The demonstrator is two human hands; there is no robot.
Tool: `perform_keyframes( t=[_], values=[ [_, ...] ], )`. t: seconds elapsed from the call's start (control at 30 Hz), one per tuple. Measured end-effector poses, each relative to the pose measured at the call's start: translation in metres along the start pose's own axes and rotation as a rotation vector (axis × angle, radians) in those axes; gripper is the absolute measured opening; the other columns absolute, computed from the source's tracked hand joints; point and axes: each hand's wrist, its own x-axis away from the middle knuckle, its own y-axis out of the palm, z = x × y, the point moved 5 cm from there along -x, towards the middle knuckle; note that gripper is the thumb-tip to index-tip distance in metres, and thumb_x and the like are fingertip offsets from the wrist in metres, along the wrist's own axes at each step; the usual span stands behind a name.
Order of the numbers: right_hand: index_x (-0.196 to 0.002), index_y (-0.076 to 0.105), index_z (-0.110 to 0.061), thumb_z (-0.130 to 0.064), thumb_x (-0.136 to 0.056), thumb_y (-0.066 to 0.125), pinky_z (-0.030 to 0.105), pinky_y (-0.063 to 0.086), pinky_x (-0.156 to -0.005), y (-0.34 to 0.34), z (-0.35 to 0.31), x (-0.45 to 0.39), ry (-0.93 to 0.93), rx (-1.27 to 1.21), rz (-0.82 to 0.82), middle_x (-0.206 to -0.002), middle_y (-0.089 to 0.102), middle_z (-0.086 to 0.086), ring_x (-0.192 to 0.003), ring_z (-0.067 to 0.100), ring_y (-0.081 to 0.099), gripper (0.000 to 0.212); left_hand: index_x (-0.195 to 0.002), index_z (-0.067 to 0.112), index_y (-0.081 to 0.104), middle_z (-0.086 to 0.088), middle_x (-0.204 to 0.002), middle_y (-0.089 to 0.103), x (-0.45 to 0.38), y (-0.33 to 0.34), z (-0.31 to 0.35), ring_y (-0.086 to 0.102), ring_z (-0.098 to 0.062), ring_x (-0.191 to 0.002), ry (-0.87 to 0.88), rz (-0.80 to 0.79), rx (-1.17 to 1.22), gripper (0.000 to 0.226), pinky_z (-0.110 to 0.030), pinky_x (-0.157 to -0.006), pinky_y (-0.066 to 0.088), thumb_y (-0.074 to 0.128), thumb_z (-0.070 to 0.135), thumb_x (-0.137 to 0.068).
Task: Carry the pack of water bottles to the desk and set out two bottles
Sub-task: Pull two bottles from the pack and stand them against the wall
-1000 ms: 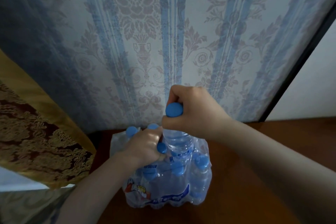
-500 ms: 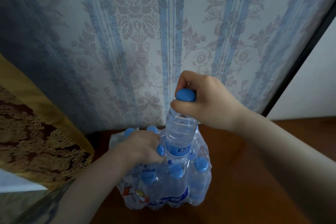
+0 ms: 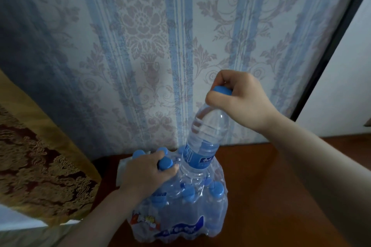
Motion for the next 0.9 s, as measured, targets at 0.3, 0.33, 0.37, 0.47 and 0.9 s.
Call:
perform_keyframes(
  t=[0.3, 0.33, 0.37, 0.47, 0.9],
  values=[
    [-0.062, 0.055, -0.015, -0.022, -0.07, 0.081, 0.02, 0.038, -0.045, 0.001, -0.011, -0.002, -0.012, -0.074, -0.056, -0.057, 0.059, 0.001, -0.046, 0.009, 0.049, 0.028, -0.052, 0.019, 0.046, 0.003, -0.043, 0.048, -0.026, -0.051, 0.035, 0.043, -0.008, -0.04, 0.156, 0.151, -0.035, 0.054, -0.021, -0.04, 0.028, 0.052, 0.071, -0.068],
    [-0.063, 0.056, -0.015, -0.02, -0.07, 0.081, 0.022, 0.039, -0.046, 0.001, -0.01, -0.002, -0.016, -0.065, -0.057, -0.057, 0.059, 0.002, -0.047, 0.01, 0.05, 0.026, -0.05, 0.021, 0.041, 0.004, -0.041, 0.044, -0.03, -0.058, 0.043, 0.039, -0.007, -0.038, 0.153, 0.192, -0.028, 0.052, -0.021, -0.04, 0.024, 0.05, 0.069, -0.067],
    [-0.063, 0.056, -0.015, -0.018, -0.07, 0.08, 0.024, 0.04, -0.046, 0.001, -0.009, -0.002, -0.018, -0.053, -0.053, -0.057, 0.06, 0.004, -0.047, 0.011, 0.05, 0.025, -0.049, 0.022, 0.038, 0.005, -0.039, 0.041, -0.034, -0.066, 0.052, 0.037, -0.005, -0.037, 0.153, 0.236, -0.026, 0.05, -0.021, -0.04, 0.022, 0.049, 0.067, -0.066],
    [-0.062, 0.057, -0.016, -0.016, -0.068, 0.08, 0.026, 0.039, -0.049, 0.001, -0.004, 0.0, -0.009, -0.019, -0.037, -0.058, 0.059, 0.004, -0.049, 0.01, 0.048, 0.024, -0.045, 0.019, 0.034, 0.004, -0.037, 0.038, -0.046, -0.089, 0.071, 0.035, -0.007, -0.036, 0.136, 0.344, -0.038, 0.052, -0.02, -0.04, 0.022, 0.055, 0.062, -0.065],
    [-0.068, 0.061, -0.008, -0.016, -0.069, 0.078, 0.025, 0.041, -0.048, -0.048, 0.01, -0.003, -0.02, 0.062, -0.02, -0.063, 0.064, 0.013, -0.049, 0.01, 0.049, 0.019, -0.044, 0.014, 0.039, 0.001, -0.037, 0.035, -0.068, -0.133, 0.129, 0.037, -0.012, -0.038, 0.188, 0.393, -0.011, 0.057, -0.022, -0.043, 0.02, 0.059, 0.063, -0.064]
  ],
)
